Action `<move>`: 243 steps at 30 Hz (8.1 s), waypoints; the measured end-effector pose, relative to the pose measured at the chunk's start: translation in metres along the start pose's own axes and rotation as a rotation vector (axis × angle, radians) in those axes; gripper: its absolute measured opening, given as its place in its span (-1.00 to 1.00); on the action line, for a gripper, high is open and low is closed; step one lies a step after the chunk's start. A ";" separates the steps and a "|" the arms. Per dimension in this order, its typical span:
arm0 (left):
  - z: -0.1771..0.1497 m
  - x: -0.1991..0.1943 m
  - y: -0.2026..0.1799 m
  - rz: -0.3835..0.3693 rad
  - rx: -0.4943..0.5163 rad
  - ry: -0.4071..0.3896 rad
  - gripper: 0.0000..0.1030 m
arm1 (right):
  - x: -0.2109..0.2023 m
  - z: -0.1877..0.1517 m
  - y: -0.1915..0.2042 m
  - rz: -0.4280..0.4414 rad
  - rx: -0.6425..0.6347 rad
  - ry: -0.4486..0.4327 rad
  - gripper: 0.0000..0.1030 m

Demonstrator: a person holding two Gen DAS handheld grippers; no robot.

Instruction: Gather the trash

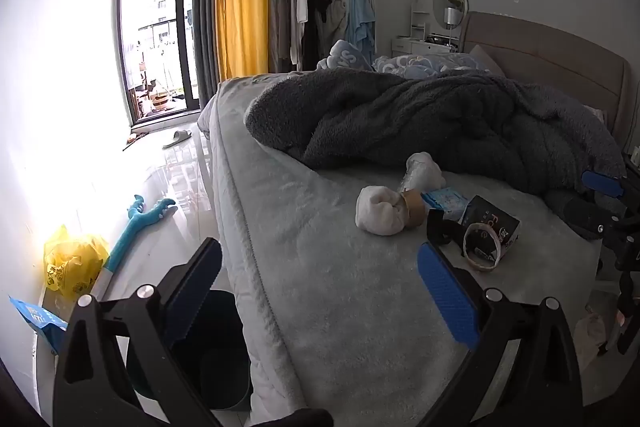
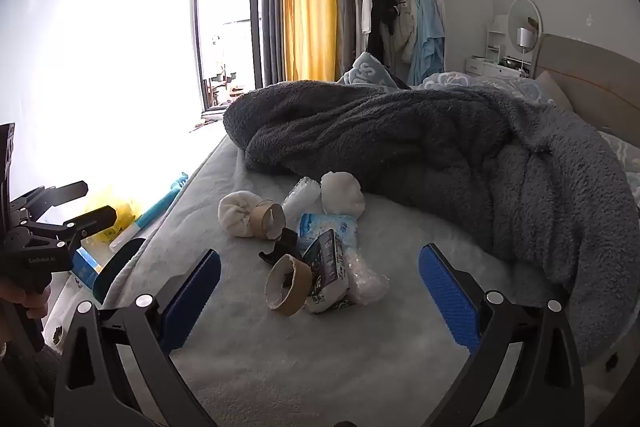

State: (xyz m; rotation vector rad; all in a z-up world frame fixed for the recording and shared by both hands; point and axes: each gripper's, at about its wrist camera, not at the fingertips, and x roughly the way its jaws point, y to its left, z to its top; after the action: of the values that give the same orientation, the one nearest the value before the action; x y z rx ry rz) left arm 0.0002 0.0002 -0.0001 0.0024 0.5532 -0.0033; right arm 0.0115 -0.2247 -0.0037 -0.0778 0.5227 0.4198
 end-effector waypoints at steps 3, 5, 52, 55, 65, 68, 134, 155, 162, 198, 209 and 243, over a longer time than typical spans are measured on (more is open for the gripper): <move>0.000 0.000 0.000 0.003 0.003 -0.001 0.94 | 0.000 0.000 -0.001 0.000 0.004 -0.002 0.94; 0.000 0.000 0.000 0.006 0.008 -0.003 0.94 | 0.000 0.000 -0.001 0.001 0.004 -0.001 0.94; -0.003 0.004 -0.004 0.006 0.017 0.002 0.94 | 0.001 -0.001 0.000 0.001 0.006 -0.002 0.94; -0.003 0.004 -0.004 0.006 0.016 0.002 0.94 | 0.002 -0.001 0.000 0.001 0.006 -0.002 0.94; -0.003 0.004 -0.004 0.006 0.017 0.003 0.94 | 0.003 -0.004 -0.002 -0.003 0.007 0.001 0.94; -0.004 0.005 -0.004 0.006 0.017 0.003 0.94 | 0.003 -0.004 -0.003 -0.003 0.008 0.002 0.94; -0.011 0.112 -0.115 -0.546 0.006 0.298 0.13 | 0.089 -0.020 -0.105 0.293 0.297 0.302 0.05; -0.007 0.136 -0.115 -0.591 0.036 0.367 -0.48 | 0.137 -0.017 -0.091 0.261 0.250 0.400 -0.34; -0.003 0.132 -0.111 -0.603 0.055 0.344 -0.57 | 0.129 0.000 -0.090 0.194 0.220 0.332 -0.34; 0.009 0.108 -0.008 -0.620 -0.023 0.243 -0.86 | 0.148 0.063 0.011 0.267 0.144 0.188 -0.34; 0.008 0.110 0.043 -0.735 -0.255 0.231 -0.86 | 0.160 0.066 0.031 0.284 0.130 0.194 -0.34; -0.031 0.119 0.184 -0.216 -0.222 0.333 -0.86 | 0.213 0.070 0.187 0.374 -0.013 0.302 -0.34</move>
State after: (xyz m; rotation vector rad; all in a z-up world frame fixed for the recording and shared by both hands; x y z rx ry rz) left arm 0.0856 0.1838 -0.0891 -0.2768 0.8826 -0.1540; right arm 0.1346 0.0368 -0.0430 -0.0557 0.8370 0.7840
